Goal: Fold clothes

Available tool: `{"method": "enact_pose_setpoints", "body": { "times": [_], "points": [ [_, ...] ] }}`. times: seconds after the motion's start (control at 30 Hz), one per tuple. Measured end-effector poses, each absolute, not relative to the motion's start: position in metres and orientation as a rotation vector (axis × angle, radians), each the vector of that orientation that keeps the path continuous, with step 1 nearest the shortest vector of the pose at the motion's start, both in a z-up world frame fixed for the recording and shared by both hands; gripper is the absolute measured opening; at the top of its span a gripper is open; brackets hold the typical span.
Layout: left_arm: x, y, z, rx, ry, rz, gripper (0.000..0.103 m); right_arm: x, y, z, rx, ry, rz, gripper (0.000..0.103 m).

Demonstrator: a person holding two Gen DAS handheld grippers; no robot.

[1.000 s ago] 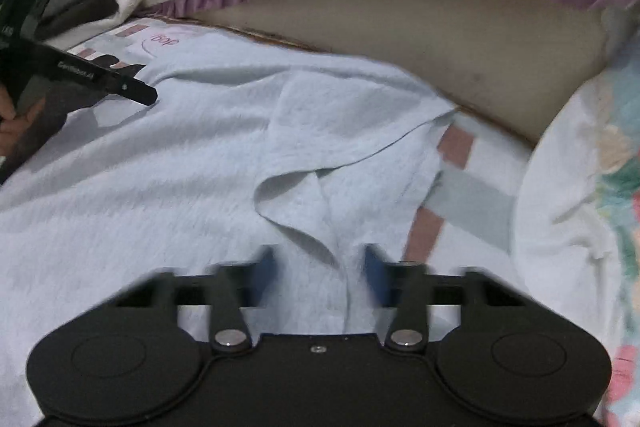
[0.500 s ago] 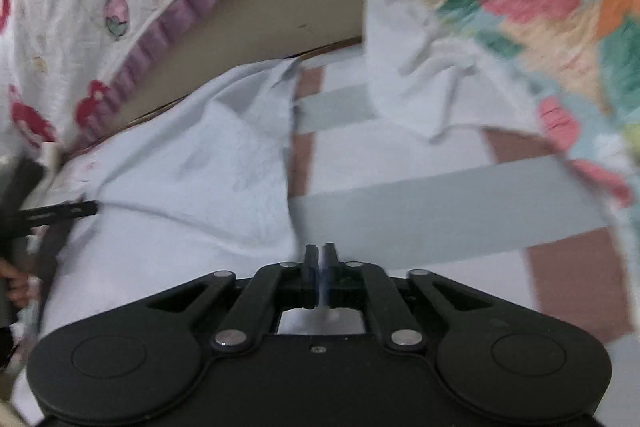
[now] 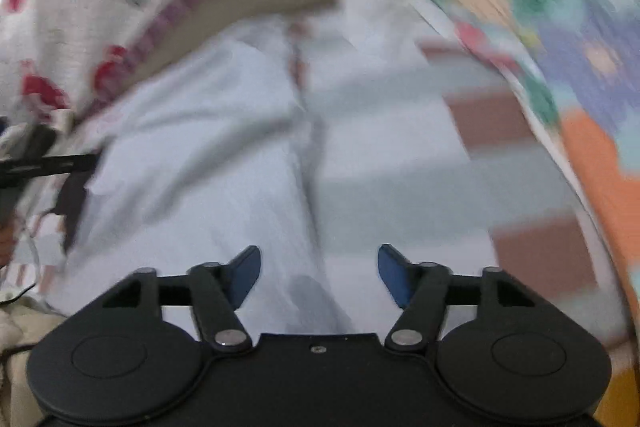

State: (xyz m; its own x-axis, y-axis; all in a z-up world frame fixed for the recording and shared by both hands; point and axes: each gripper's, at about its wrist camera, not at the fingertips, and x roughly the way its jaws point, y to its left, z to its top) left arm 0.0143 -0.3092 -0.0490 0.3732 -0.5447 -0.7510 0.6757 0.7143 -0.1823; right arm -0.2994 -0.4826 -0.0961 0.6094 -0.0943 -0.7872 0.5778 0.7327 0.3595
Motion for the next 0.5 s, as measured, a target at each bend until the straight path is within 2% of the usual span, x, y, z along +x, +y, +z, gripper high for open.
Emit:
{"method": "enact_pose_setpoints", "body": {
  "times": [0.03,0.13,0.2,0.23,0.27,0.3,0.33,0.4,0.5],
  "points": [
    [0.008,-0.310,-0.050,0.179,0.893,-0.791,0.053,-0.306,-0.485,-0.100,0.702,0.857,-0.463,0.070],
    [-0.005,-0.310,-0.057,0.223,0.897,-0.786,0.053,-0.329,-0.486,-0.102,0.860,0.734,-0.425,0.069],
    [-0.007,-0.307,-0.058,0.222,0.905,-0.774,0.053,-0.331,-0.481,-0.099,0.842,0.699,-0.384,0.063],
    [-0.007,-0.306,-0.058,0.216,0.910,-0.769,0.053,-0.327,-0.476,-0.098,0.797,0.721,-0.359,0.056],
    [-0.007,-0.304,-0.058,0.209,0.914,-0.765,0.053,-0.322,-0.471,-0.098,0.752,0.745,-0.334,0.035],
    [-0.007,-0.303,-0.057,0.204,0.914,-0.763,0.053,-0.315,-0.468,-0.100,0.716,0.785,-0.313,0.021],
    [-0.008,-0.303,-0.057,0.202,0.912,-0.759,0.053,-0.309,-0.464,-0.103,0.680,0.822,-0.295,0.013],
    [-0.009,-0.302,-0.057,0.199,0.912,-0.754,0.053,-0.303,-0.458,-0.105,0.624,0.830,-0.325,0.014],
    [-0.009,-0.301,-0.059,0.191,0.918,-0.749,0.053,-0.300,-0.451,-0.105,0.566,0.802,-0.349,0.026]
  ]
}}
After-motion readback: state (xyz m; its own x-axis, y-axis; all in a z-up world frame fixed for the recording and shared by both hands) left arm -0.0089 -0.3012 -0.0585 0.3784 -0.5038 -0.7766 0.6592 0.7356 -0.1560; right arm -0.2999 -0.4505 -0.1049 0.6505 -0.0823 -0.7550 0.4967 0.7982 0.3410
